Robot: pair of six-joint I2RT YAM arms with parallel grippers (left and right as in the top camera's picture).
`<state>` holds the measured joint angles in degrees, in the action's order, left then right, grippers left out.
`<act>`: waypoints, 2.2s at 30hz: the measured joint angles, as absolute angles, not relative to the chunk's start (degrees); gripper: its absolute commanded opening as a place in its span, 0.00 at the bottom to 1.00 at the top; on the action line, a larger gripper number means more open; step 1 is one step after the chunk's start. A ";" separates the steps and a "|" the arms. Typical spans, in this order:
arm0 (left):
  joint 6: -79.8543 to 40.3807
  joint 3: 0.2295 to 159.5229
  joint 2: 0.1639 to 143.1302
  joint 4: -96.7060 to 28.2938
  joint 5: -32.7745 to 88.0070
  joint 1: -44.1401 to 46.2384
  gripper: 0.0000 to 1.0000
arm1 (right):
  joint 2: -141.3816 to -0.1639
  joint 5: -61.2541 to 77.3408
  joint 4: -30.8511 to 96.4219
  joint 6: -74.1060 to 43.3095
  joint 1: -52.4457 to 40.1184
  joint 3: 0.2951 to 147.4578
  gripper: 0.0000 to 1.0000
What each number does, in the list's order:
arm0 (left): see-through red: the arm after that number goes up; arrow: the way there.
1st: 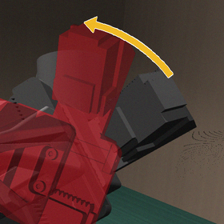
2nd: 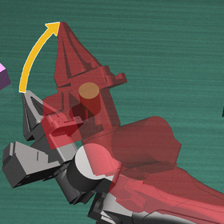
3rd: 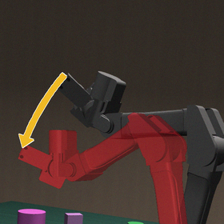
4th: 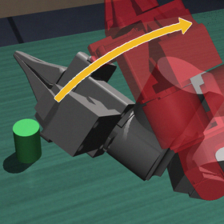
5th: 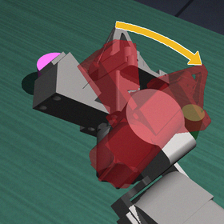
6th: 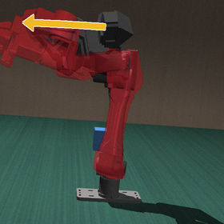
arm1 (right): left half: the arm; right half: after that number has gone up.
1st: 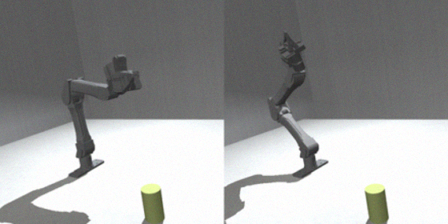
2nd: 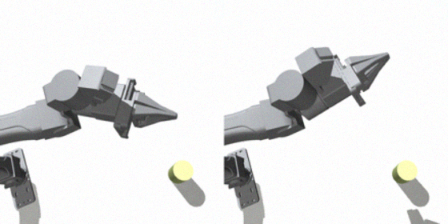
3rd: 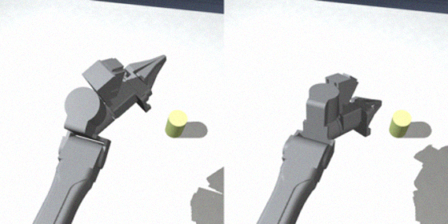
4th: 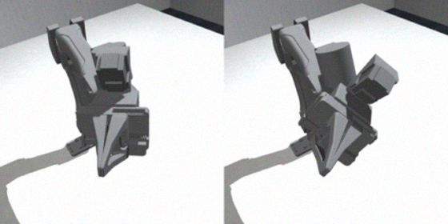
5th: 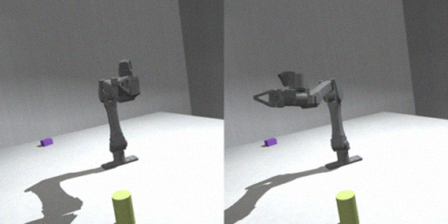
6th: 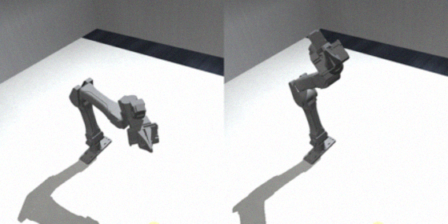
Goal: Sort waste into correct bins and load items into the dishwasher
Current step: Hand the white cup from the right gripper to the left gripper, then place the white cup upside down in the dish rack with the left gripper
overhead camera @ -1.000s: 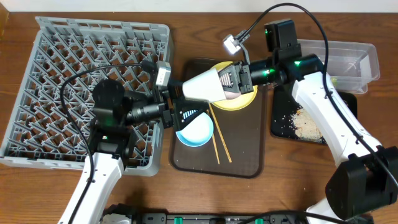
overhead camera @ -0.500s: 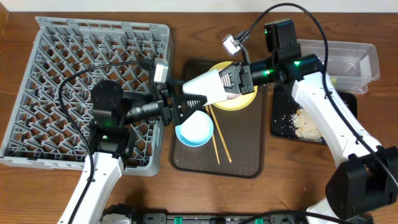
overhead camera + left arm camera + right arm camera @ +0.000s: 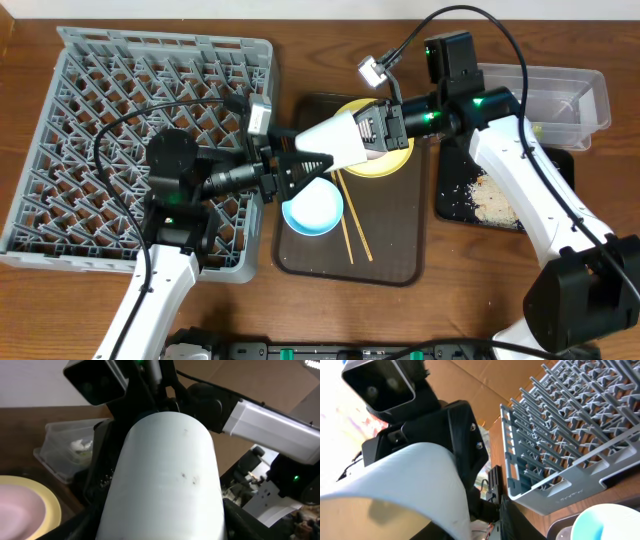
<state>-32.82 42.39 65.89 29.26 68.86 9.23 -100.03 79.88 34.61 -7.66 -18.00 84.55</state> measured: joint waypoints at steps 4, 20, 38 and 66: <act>-27.66 42.39 65.87 22.59 68.60 8.80 0.31 | -100.03 76.14 37.36 -7.66 -17.89 84.55 0.29; -13.85 42.35 65.87 2.48 59.33 -7.38 0.10 | -99.94 47.94 56.42 -2.37 -8.12 84.55 0.38; -11.42 52.53 57.69 -41.01 23.31 -23.05 0.09 | -89.06 20.78 71.13 0.47 1.65 84.58 0.36; -10.39 56.93 78.37 -49.32 6.50 -23.09 0.73 | -89.06 18.41 72.88 0.51 3.42 84.58 0.36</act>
<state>-10.39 56.93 78.37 -49.32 6.50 -23.09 -89.06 18.41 72.88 0.51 3.42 84.58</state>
